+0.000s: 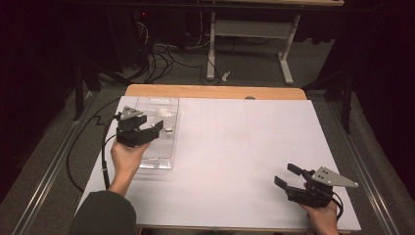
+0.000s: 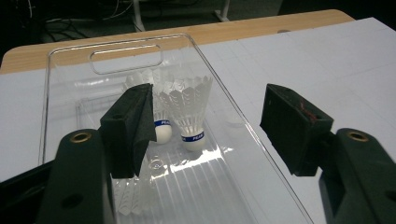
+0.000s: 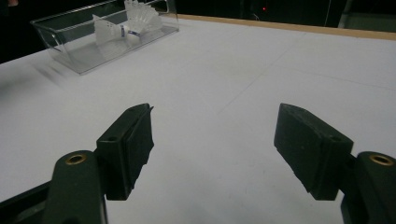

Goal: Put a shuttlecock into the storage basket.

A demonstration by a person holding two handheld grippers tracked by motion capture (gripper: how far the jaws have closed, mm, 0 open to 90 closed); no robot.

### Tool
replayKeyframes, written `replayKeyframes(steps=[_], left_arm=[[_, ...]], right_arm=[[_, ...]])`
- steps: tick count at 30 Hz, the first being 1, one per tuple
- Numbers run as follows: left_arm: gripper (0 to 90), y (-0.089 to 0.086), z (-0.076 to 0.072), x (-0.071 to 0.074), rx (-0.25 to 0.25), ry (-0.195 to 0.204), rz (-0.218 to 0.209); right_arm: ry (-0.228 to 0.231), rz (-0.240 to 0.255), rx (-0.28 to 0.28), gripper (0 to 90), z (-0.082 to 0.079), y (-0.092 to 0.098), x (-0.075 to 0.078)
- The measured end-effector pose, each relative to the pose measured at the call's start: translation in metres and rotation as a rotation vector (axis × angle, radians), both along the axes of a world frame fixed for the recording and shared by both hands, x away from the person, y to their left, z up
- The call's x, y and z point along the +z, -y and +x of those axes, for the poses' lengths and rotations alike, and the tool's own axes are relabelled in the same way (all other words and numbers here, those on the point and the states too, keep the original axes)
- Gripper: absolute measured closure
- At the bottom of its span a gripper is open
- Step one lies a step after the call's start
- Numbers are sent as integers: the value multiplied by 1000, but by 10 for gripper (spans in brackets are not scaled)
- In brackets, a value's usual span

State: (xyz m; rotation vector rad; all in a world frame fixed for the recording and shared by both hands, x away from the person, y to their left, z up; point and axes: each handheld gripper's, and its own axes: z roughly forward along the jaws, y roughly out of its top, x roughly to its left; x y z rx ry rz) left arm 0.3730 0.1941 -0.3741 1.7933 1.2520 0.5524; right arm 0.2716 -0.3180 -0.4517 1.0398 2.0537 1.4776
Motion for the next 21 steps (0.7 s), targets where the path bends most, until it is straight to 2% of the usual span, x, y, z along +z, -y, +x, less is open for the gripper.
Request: replayKeyframes(steps=[7,21], left_arm=[[352,1,-6,0,4,26,-8],[350,-2,-18,-2,1,45,-24]], right_arm=[[0,0,0,283,0,0,0],[-2,0,1,283,0,0,0]])
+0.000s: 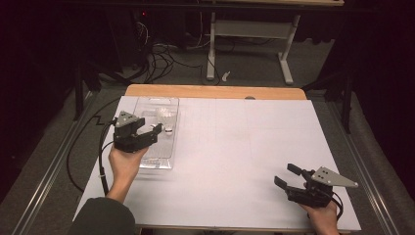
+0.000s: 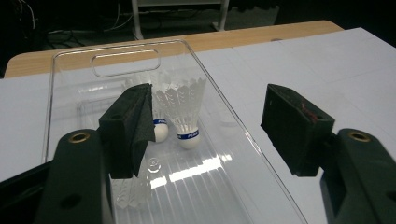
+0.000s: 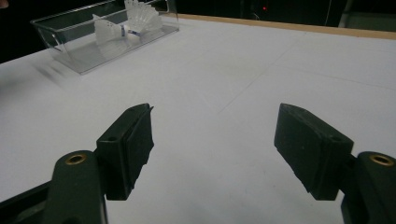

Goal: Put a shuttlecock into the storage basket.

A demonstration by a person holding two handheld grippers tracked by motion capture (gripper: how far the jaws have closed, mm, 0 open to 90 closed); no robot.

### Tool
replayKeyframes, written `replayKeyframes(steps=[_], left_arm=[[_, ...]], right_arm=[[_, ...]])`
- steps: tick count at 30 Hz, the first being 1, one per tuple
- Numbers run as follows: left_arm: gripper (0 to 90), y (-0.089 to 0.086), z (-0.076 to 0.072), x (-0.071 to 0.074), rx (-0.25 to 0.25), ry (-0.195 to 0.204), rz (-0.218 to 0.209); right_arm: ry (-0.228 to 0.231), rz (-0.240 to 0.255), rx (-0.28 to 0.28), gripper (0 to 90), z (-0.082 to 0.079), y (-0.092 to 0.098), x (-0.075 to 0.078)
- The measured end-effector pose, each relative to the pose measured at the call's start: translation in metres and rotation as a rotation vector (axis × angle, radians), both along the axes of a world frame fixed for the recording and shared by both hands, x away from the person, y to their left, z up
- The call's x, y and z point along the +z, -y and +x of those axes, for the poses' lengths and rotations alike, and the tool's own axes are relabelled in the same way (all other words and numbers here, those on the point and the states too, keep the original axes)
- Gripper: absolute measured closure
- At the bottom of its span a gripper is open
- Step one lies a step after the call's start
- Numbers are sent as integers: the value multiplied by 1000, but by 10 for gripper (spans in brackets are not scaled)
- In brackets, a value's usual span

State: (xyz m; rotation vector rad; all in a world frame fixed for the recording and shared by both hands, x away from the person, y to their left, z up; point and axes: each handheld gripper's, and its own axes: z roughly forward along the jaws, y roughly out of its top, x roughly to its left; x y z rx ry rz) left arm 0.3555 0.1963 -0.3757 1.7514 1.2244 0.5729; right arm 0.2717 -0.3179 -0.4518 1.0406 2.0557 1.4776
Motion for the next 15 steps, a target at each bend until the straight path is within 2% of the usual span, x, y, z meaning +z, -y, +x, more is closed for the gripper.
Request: replayKeyframes(steps=[15], left_arm=[[349,-1,-9,-1,-7,9,-9]], right_arm=[[0,-1,1,283,0,0,0]])
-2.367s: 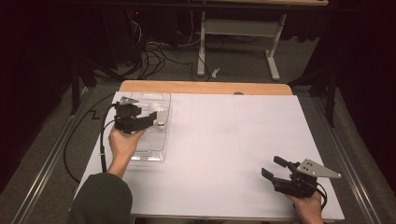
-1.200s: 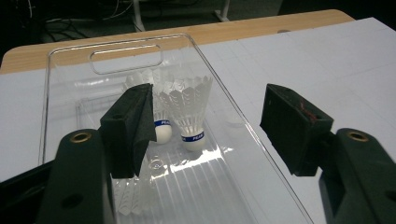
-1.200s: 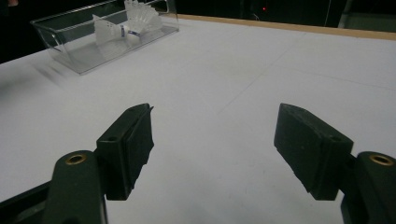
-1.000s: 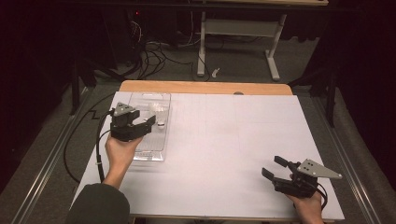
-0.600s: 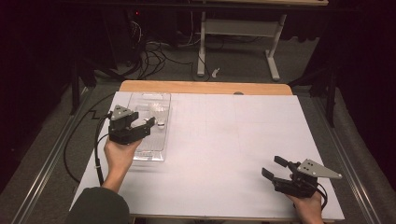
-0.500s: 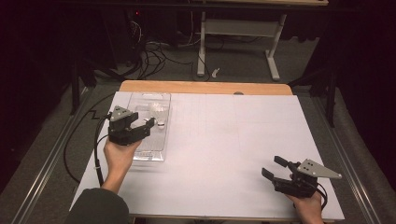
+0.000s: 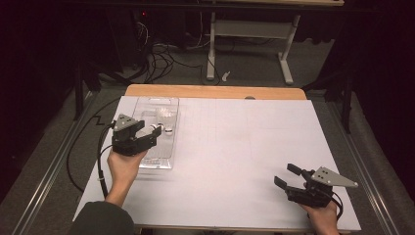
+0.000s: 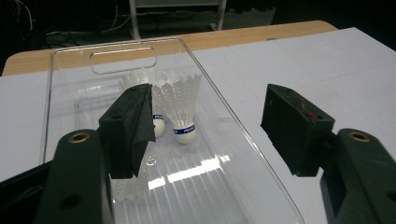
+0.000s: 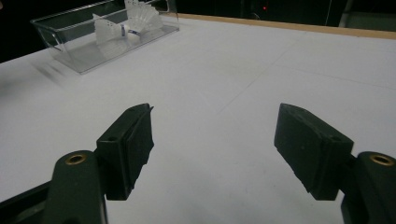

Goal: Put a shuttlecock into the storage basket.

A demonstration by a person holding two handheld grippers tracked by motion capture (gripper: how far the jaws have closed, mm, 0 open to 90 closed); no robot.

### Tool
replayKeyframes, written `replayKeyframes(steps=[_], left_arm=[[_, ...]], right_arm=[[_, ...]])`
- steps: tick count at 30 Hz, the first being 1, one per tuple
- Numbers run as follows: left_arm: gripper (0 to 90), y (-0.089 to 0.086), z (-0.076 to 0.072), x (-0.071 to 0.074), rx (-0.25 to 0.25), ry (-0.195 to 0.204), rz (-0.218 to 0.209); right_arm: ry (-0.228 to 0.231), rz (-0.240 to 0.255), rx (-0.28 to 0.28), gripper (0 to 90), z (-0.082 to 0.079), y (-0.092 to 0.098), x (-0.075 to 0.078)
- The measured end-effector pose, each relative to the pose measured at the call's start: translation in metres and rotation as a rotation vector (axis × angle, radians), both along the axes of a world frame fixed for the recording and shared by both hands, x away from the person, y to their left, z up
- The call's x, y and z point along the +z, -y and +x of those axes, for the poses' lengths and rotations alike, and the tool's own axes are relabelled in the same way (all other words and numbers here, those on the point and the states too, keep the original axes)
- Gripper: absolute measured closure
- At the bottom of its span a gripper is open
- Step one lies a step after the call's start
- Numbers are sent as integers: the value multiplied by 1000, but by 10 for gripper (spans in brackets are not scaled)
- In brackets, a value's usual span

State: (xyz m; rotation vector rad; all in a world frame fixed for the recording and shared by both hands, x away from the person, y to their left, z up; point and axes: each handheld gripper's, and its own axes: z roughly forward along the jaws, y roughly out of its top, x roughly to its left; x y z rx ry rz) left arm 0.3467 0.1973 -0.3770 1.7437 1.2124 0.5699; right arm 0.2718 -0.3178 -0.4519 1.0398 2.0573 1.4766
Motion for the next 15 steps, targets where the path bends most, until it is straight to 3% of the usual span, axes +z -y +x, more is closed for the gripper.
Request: replayKeyframes(steps=[15], left_arm=[[349,-2,-8,-2,-2,6,-16]], right_arm=[[0,-1,1,283,0,0,0]])
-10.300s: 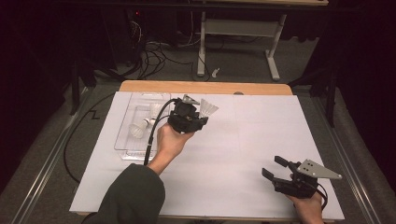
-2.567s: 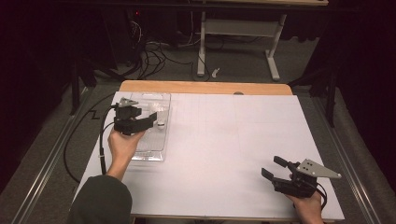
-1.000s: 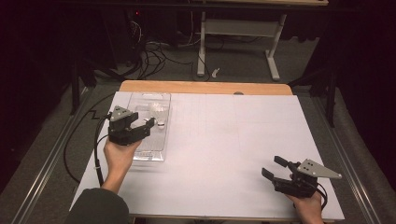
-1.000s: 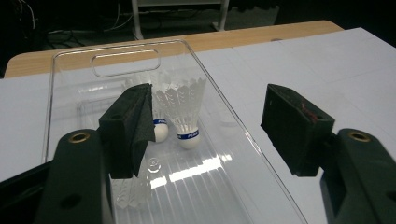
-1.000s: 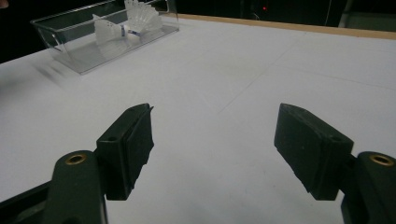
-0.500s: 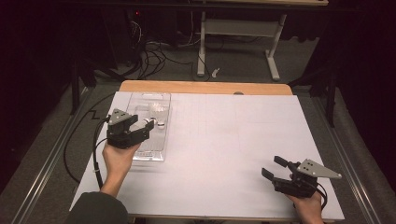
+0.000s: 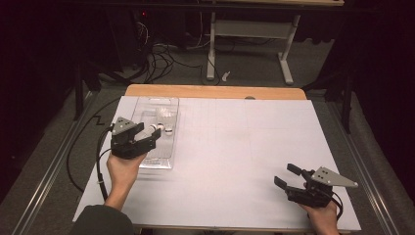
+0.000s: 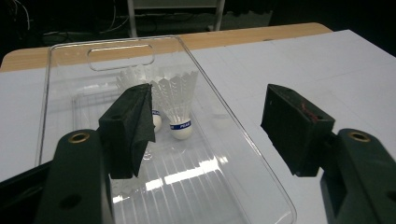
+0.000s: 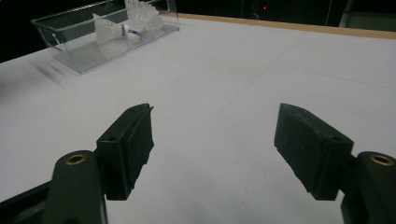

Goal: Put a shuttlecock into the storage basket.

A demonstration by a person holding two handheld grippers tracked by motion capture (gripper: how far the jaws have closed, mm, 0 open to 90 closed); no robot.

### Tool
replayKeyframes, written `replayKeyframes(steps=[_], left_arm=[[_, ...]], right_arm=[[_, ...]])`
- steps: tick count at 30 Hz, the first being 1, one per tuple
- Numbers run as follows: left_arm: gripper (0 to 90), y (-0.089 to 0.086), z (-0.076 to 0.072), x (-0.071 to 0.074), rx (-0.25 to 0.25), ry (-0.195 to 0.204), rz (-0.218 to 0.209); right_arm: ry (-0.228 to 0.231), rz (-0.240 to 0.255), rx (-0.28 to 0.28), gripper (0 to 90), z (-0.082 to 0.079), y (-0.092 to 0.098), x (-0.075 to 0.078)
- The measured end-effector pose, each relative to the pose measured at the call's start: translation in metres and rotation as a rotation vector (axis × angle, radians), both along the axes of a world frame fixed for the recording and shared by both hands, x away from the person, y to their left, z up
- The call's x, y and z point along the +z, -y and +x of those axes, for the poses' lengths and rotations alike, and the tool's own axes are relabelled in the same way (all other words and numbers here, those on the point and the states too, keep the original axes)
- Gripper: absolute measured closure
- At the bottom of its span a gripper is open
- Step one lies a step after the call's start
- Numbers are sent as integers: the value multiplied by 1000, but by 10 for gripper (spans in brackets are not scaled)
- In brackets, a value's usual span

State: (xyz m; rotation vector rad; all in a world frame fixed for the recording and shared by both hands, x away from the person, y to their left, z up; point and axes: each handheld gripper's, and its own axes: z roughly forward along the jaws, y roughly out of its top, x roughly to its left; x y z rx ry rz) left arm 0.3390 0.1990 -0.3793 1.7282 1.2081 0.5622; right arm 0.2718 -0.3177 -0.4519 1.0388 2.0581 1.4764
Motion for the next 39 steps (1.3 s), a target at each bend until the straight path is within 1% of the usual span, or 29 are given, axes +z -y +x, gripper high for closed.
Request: replayKeyframes(steps=[9,21,39], left_arm=[[347,-5,-6,0,6,5,-8],[345,-5,-14,0,1,19,-13],[344,-9,-23,-3,-3,24,-28]], right_arm=[[1,-1,0,283,0,0,0],[3,1,-3,283,0,0,0],[5,0,-4,283,-1,0,0]])
